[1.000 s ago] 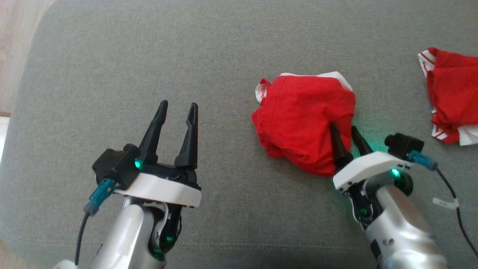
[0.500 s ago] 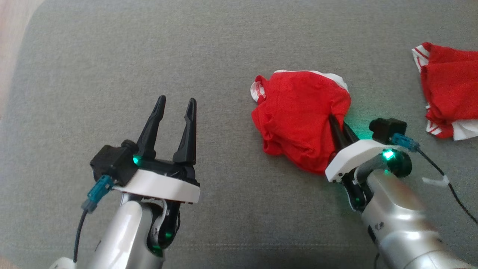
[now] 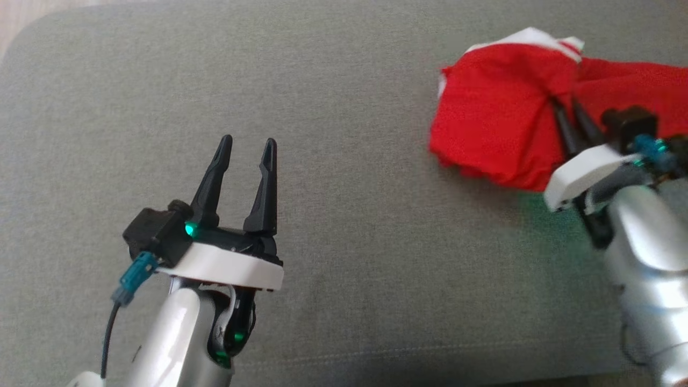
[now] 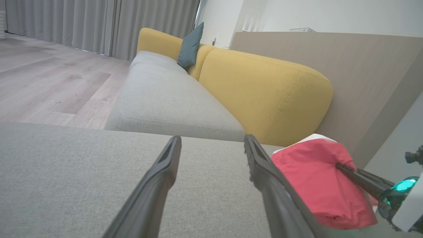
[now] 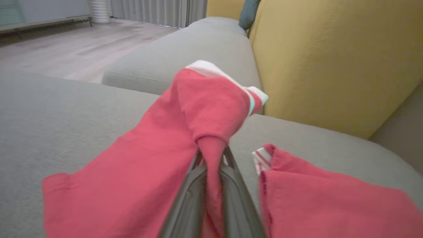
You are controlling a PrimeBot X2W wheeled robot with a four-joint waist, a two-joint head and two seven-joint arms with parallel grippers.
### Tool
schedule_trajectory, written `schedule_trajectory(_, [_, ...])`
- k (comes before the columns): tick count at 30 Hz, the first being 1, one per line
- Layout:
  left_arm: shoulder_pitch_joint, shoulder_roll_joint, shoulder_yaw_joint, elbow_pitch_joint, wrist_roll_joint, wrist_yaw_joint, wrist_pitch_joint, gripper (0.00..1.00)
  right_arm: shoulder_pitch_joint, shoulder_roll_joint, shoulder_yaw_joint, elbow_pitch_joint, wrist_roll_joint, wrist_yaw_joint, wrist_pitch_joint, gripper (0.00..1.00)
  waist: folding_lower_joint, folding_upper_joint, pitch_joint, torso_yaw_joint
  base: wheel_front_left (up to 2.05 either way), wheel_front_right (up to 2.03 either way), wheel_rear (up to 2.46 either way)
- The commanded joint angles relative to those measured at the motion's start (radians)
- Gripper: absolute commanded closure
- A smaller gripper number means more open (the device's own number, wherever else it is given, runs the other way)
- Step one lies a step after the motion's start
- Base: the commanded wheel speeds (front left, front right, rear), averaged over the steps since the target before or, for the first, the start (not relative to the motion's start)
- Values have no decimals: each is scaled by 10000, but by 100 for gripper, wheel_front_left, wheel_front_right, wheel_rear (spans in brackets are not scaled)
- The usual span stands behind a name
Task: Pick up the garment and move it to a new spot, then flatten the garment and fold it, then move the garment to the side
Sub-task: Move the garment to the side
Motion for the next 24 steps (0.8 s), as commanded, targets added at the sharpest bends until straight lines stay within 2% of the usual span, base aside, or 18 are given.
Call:
schedule_trajectory(1, [-192,68,308,-380,123,-3,-51,0,-117,-392,147,-585,-51,65,250,100,0,0,54,-91,0,0,0])
schedule_trajectory(7, [-398,68,335,-474,227,-31,-51,0,6,-2089,598,-1633,225,65,1392,100,0,0,508,-264,0,0,0])
schedule_trajectory(14, [-834,68,403,-497,321,-134,-51,0,-122,-4201,1321,-2157,576,65,2447,100,0,0,1207,-276,0,0,0])
schedule_trajectory(19, [-1119,68,470,-516,309,-163,-51,0,-272,-5219,1469,-2485,497,65,3015,100,0,0,1602,-277,0,0,0])
schedule_trajectory(24, [-1281,68,561,-502,304,-194,-51,0,-423,-5691,1412,-2778,111,65,3423,100,0,0,1793,-307,0,0,0])
